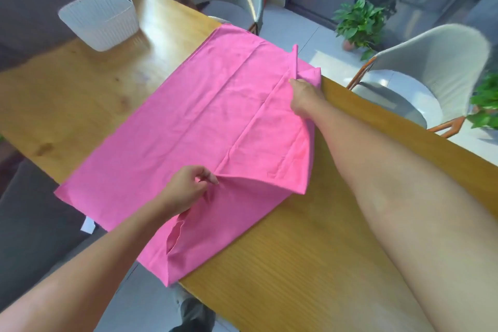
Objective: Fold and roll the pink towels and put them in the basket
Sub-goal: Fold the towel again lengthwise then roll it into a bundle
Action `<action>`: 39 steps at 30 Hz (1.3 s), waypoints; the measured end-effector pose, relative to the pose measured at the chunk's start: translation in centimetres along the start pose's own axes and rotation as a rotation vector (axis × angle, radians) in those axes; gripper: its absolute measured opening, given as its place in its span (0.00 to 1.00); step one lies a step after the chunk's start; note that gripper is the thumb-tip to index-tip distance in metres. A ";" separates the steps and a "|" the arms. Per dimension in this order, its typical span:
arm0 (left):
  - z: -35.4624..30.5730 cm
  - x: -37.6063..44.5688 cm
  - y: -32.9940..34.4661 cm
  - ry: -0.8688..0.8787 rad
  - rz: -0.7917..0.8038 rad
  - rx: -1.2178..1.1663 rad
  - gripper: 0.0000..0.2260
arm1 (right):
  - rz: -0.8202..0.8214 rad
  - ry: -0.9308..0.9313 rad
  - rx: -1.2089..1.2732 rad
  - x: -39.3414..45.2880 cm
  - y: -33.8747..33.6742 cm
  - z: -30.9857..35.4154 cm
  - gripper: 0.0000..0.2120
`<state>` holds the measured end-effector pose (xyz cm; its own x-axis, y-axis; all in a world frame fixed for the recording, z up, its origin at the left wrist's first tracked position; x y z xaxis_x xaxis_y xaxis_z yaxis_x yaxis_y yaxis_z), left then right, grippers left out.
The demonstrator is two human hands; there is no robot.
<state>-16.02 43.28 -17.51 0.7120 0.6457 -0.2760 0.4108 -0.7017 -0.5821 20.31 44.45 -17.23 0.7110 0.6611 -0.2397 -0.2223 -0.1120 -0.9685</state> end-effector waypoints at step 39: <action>24.4 -1.0 -24.5 -0.205 -0.309 -0.209 0.27 | -0.010 0.108 -0.085 15.0 -0.1 34.6 0.27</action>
<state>-40.69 67.15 -21.59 0.4178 0.8669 -0.2719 0.7085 -0.4982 -0.4998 7.94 80.06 -18.37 0.7817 0.5791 -0.2314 -0.1610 -0.1711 -0.9720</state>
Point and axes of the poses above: each hand's wrist, its own x-axis towards the middle knuckle, its own y-axis out of the palm, z = x × y, the point moved 7 cm from there along x, towards the middle knuckle, and after that the axes turned 13 degrees about y, right-handed, at the moved point
